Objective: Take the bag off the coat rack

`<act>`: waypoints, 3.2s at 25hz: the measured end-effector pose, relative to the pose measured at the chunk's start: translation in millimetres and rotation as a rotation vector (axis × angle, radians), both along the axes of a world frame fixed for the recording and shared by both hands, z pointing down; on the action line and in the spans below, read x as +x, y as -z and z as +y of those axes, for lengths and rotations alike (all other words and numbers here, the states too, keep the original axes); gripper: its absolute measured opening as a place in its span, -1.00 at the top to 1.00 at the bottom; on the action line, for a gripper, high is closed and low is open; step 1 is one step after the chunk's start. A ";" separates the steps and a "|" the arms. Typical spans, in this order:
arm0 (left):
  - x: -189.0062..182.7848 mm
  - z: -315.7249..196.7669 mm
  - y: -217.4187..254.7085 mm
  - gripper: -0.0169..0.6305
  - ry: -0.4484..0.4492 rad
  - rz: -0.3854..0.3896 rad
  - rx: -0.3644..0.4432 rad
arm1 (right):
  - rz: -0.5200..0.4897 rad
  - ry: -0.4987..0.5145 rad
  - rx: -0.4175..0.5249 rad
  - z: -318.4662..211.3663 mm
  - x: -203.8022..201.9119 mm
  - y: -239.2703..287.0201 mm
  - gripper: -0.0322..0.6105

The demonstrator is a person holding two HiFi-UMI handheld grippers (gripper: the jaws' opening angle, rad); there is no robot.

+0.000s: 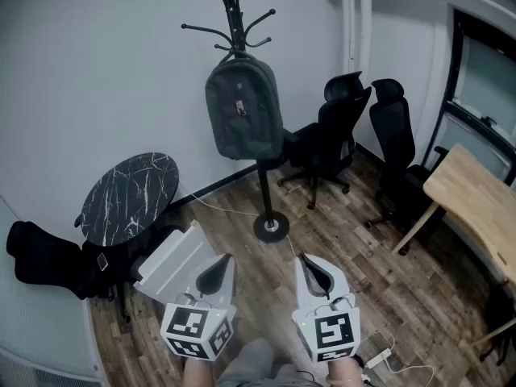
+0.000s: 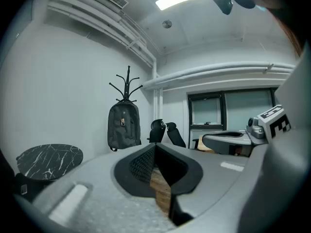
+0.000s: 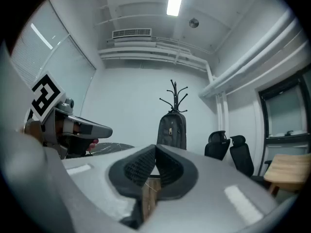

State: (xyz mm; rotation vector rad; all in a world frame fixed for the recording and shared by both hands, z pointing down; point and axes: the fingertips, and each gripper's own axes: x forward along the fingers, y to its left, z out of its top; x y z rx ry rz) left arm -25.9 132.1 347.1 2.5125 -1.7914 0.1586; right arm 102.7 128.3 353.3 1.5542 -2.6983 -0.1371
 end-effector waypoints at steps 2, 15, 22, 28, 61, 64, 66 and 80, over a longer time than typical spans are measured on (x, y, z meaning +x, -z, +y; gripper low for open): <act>2.4 -2.9 -0.4 0.92 -0.001 0.003 -0.002 | -0.008 0.006 0.004 -1.7 0.7 1.5 0.89; -17.4 -42.7 -0.4 0.92 -0.009 0.034 0.016 | -0.006 -0.010 0.014 -43.3 -15.6 -0.8 0.89; -33.5 -81.6 1.3 0.92 -0.010 0.022 0.021 | 0.005 -0.024 0.019 -80.5 -31.2 2.1 0.89; -48.9 -119.4 4.3 0.92 -0.016 0.028 0.030 | 0.014 -0.050 0.017 -119.7 -41.5 2.5 0.89; -132.2 -266.2 11.0 0.91 -0.121 0.086 0.013 | 0.060 -0.132 0.035 -258.3 -124.9 19.4 0.89; -138.6 -272.6 9.4 0.91 -0.117 0.096 0.011 | 0.075 -0.134 0.031 -262.8 -130.3 15.9 0.89; -140.2 -277.4 7.4 0.91 -0.124 0.105 0.002 | 0.078 -0.141 0.026 -267.0 -131.4 14.3 0.89; -145.0 -332.5 7.5 0.91 -0.126 0.119 0.009 | 0.093 -0.171 0.058 -322.1 -126.1 15.5 0.89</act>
